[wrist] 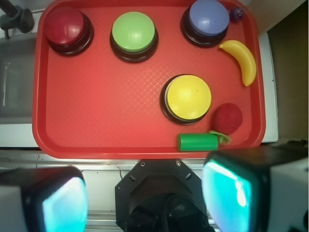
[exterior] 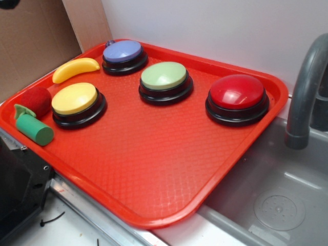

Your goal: Push the purple button.

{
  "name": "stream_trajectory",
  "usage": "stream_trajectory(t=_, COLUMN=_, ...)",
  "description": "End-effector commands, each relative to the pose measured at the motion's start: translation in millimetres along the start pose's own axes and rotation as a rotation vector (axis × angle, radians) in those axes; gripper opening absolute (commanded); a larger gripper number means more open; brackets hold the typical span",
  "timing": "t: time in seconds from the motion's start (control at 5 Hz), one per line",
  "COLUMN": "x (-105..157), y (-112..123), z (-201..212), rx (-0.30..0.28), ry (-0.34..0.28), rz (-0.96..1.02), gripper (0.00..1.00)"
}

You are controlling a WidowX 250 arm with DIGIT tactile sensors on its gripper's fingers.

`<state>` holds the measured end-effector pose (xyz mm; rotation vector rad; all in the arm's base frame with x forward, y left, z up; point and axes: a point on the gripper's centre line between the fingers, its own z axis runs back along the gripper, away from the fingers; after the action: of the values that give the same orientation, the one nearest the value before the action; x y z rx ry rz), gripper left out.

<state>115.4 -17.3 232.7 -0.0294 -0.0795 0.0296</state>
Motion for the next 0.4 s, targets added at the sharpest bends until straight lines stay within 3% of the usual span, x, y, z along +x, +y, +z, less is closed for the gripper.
stream_trajectory(t=0.0, x=0.0, y=0.0, z=0.0, rx=0.000, ry=0.000, rz=0.000, gripper=1.00)
stream_trajectory(t=0.2, x=41.2, y=48.3, z=-29.6, rx=0.035, ry=0.018, rz=0.239, gripper=1.00)
